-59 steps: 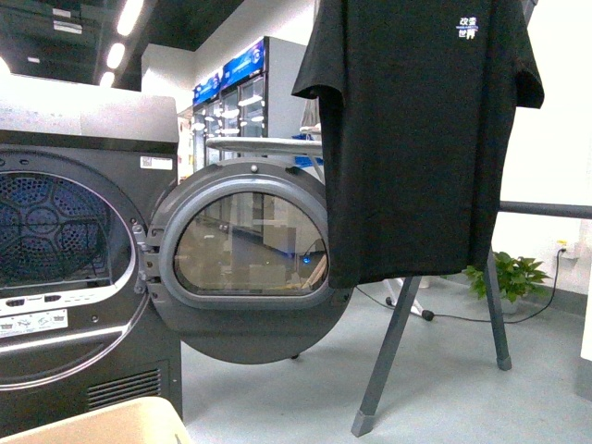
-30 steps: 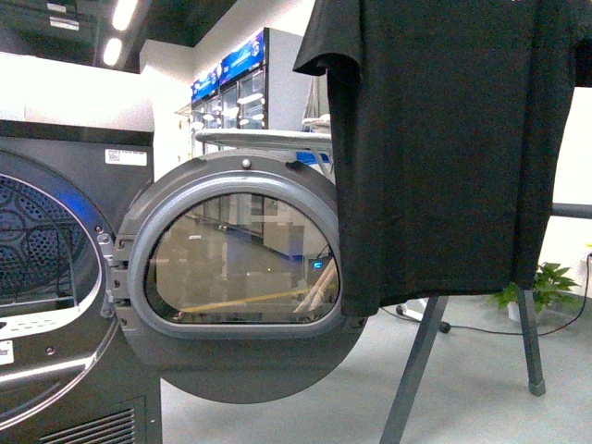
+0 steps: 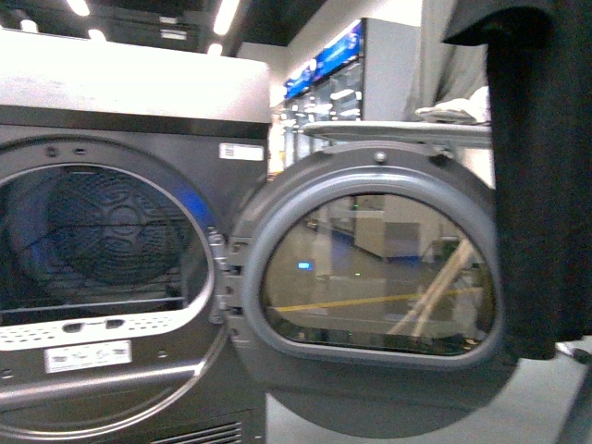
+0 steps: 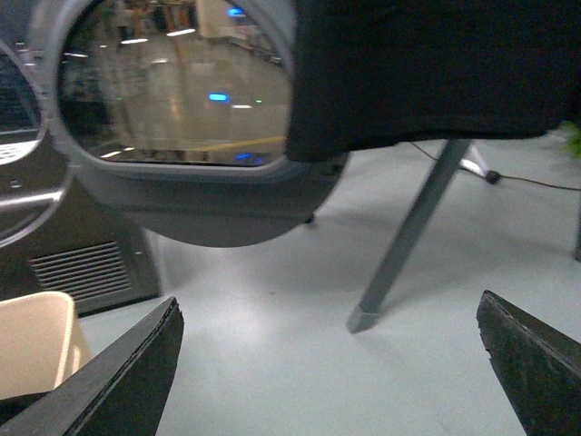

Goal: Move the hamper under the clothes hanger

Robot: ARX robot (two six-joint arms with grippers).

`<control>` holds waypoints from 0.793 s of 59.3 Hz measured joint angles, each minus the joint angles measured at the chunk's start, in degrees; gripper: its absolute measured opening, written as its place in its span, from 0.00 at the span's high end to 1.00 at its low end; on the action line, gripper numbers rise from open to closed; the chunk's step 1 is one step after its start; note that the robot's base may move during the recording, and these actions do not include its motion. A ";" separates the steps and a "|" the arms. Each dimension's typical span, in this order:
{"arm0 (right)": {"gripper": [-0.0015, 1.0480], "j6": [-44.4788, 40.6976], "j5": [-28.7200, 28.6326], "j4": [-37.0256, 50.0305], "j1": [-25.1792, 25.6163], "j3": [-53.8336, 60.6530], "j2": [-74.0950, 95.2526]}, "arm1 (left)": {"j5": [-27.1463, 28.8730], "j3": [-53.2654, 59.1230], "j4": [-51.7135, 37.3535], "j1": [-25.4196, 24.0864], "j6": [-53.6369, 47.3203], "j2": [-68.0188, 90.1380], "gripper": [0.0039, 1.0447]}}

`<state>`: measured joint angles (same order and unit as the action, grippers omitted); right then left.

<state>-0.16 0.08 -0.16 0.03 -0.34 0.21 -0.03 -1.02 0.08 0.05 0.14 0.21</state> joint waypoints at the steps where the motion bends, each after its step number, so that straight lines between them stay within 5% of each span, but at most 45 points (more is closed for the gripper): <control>1: 0.08 -0.02 -0.15 0.00 0.00 0.00 0.00 | 0.07 0.00 0.00 0.00 0.00 0.00 0.06; 47: 0.08 -0.02 -0.17 0.00 0.00 0.00 0.00 | 0.04 0.00 0.00 -0.04 0.00 -0.15 0.06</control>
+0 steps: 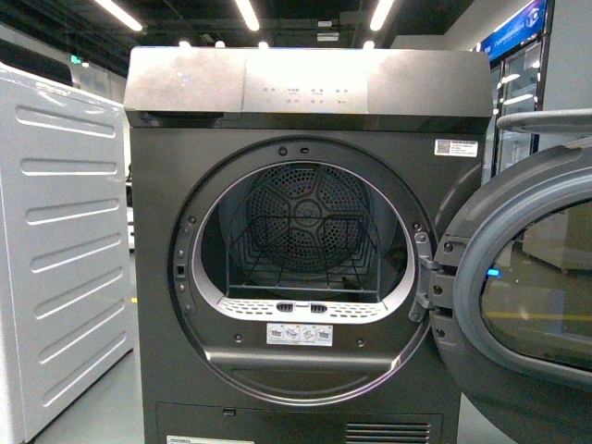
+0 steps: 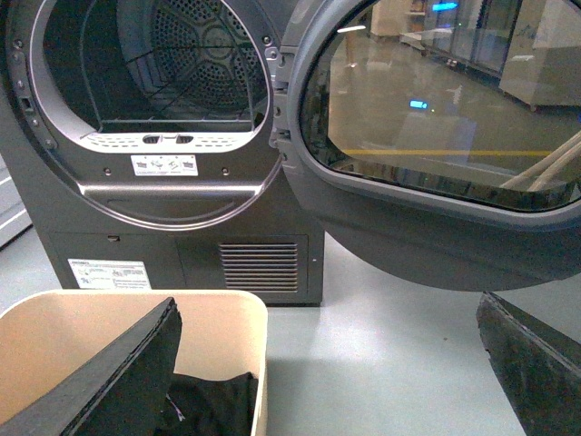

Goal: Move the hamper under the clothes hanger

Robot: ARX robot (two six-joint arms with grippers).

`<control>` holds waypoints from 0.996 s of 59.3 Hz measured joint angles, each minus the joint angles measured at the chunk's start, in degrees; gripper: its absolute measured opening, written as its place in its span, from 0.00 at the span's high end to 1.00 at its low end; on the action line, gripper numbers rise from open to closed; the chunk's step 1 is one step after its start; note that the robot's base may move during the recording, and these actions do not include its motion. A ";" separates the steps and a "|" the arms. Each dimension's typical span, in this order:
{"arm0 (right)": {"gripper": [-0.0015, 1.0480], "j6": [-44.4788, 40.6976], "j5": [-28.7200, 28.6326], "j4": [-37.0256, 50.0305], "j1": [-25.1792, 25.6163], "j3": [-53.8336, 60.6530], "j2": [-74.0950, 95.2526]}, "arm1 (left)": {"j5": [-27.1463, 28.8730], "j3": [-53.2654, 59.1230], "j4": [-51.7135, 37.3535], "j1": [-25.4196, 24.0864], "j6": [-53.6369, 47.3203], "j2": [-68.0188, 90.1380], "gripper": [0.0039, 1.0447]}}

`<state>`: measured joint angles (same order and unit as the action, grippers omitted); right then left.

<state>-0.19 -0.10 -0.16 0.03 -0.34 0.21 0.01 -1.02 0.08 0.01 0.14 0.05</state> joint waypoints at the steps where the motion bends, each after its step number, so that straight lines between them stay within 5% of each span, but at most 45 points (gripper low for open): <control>1: 0.08 0.00 0.00 0.00 0.00 0.00 0.00 | 0.00 0.00 0.00 0.00 0.00 0.00 0.06; 5: 0.08 0.00 0.00 0.00 0.00 0.00 0.00 | 0.04 -0.02 0.02 0.02 0.02 0.02 0.06; 9: 0.08 4.39 3.34 -7.72 -0.59 -4.15 7.52 | 8.26 -7.23 12.57 -1.51 6.97 14.10 0.06; 13: 0.08 7.19 2.10 2.60 0.09 -7.82 27.17 | 8.85 -15.39 4.46 -5.20 8.57 34.40 0.06; 21: 0.08 7.08 1.33 21.97 -2.05 -18.78 60.57 | 7.87 -29.66 -7.87 -2.89 4.66 63.43 0.06; 40: 0.08 5.99 3.26 23.17 -6.84 -39.93 99.58 | 0.24 -41.51 -20.44 2.43 -2.10 102.66 0.06; 59: 0.08 5.62 4.26 23.61 -8.48 -47.36 113.55 | 3.02 -47.34 -23.39 4.13 -1.92 116.32 0.06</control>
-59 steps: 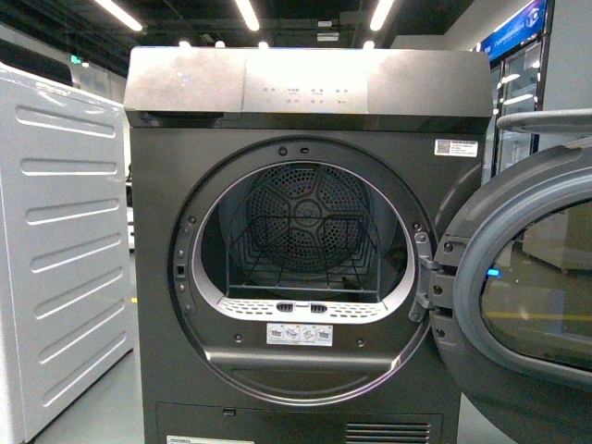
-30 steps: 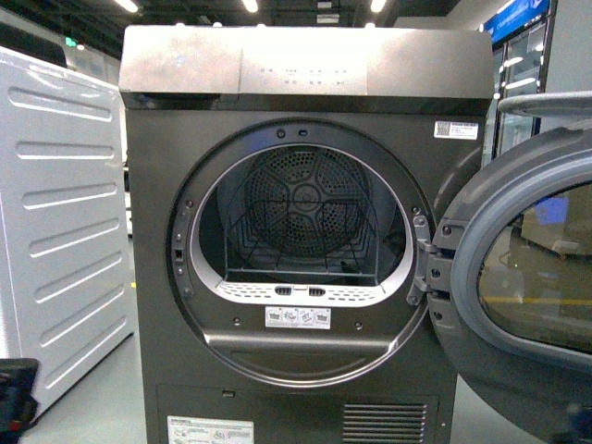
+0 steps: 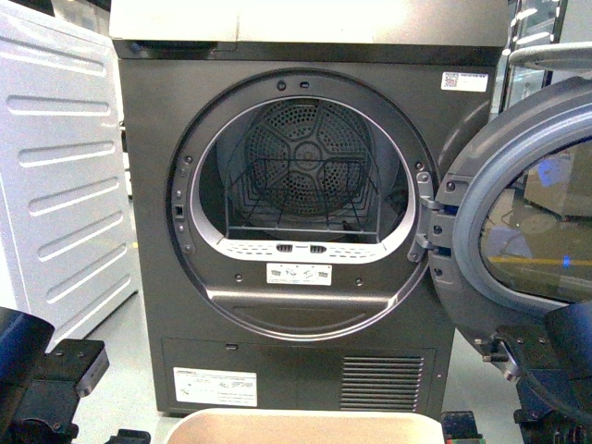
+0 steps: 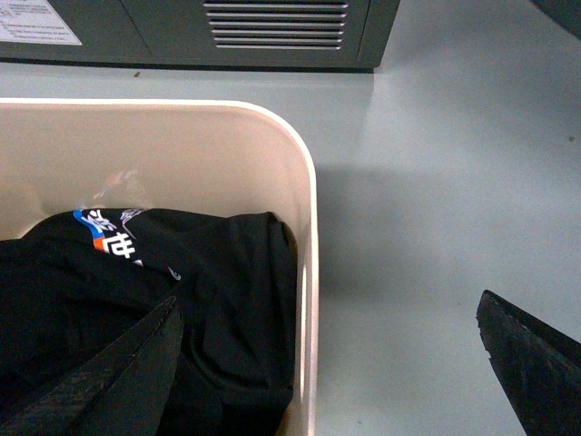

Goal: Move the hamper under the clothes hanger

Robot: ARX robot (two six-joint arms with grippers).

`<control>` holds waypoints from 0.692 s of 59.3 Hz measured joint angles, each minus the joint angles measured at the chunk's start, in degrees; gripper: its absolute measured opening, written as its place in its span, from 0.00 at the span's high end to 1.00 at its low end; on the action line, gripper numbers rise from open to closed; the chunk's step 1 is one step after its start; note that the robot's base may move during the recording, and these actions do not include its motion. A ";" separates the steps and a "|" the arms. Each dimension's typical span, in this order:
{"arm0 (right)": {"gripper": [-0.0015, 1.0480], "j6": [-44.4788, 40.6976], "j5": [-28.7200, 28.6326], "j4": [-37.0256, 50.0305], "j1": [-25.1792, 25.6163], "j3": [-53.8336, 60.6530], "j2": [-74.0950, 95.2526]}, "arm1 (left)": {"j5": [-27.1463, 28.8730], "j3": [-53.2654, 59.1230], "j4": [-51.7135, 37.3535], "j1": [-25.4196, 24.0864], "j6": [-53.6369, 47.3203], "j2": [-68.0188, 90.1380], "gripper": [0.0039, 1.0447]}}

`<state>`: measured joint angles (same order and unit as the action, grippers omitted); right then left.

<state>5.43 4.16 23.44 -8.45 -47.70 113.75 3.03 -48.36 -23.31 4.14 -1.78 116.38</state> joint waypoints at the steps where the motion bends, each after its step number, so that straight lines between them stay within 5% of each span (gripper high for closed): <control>1: 0.08 0.17 -0.22 0.15 -0.09 -0.28 0.68 | 0.04 -0.44 -0.04 0.07 0.00 0.68 0.06; 41: 0.08 1.25 1.55 2.49 0.52 -7.41 19.08 | 2.23 -6.12 -4.39 2.93 4.66 14.82 0.06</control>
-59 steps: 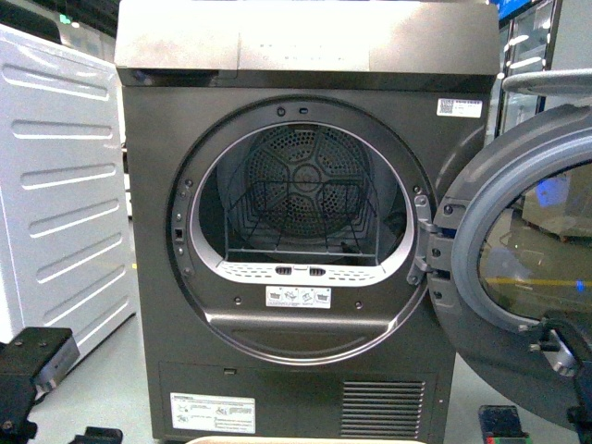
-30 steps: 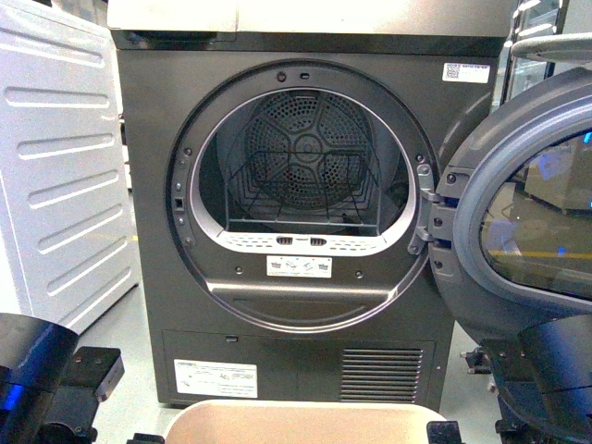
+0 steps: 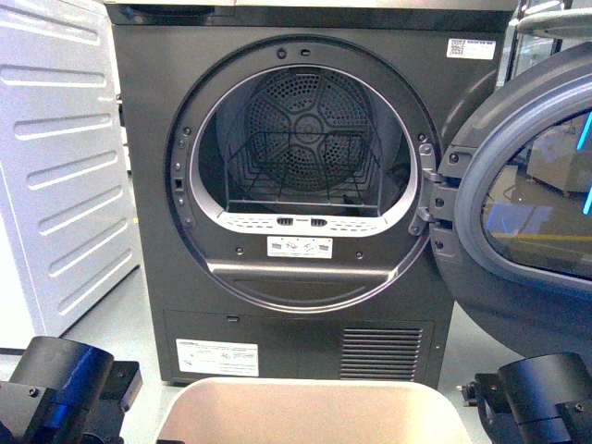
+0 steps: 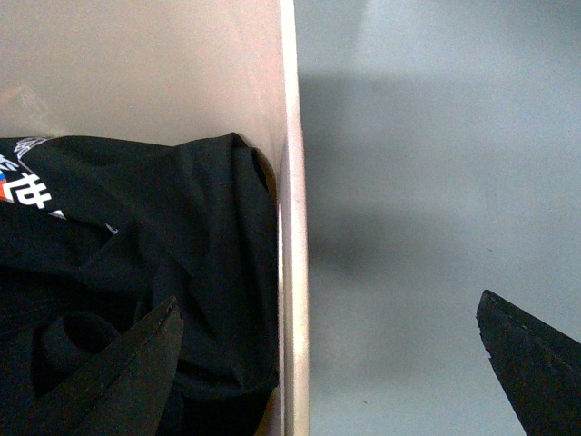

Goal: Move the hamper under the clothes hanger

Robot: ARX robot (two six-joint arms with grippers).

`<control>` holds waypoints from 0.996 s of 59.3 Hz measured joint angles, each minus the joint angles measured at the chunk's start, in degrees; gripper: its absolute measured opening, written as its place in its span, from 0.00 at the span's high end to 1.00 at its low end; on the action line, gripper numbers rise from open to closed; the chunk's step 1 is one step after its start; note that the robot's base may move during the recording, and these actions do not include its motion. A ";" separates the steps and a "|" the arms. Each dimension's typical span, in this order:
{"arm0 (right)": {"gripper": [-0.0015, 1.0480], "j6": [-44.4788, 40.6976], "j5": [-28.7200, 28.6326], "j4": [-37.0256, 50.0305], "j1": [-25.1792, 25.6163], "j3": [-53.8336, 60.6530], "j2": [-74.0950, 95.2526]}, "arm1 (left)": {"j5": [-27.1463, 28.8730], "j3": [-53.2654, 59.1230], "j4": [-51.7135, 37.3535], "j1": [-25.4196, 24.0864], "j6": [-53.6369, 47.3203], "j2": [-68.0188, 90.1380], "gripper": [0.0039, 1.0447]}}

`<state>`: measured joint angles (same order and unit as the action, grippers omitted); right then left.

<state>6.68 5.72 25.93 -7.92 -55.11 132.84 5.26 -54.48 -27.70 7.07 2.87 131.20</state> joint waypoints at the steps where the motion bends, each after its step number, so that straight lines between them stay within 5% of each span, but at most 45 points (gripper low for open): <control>1: 0.08 0.00 0.07 0.04 0.02 -0.09 0.33 | 0.17 -0.09 -0.24 0.04 0.11 0.28 0.06; 15: 0.08 -0.35 0.09 0.44 -0.04 -1.44 2.62 | 0.83 -0.63 -3.72 0.68 2.34 3.28 0.06; 25: 0.31 -0.46 0.63 0.39 -0.15 -1.95 2.93 | 2.38 -1.60 -5.03 1.55 3.82 4.46 0.08; 49: 0.98 -0.76 1.44 -1.09 -0.96 -3.02 3.21 | 4.90 -4.68 -3.13 3.02 7.58 6.16 0.79; 55: 0.98 -0.59 1.38 -1.53 -0.94 -2.99 2.97 | 4.81 -4.90 -2.03 3.26 8.11 5.92 0.96; 59: 0.98 -0.76 1.01 -1.97 -0.81 -2.64 2.23 | 4.74 -4.85 -0.24 3.28 8.15 5.01 0.96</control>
<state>5.91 6.72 23.97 -8.73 -57.76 135.06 10.00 -59.33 -27.94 10.35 11.03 136.20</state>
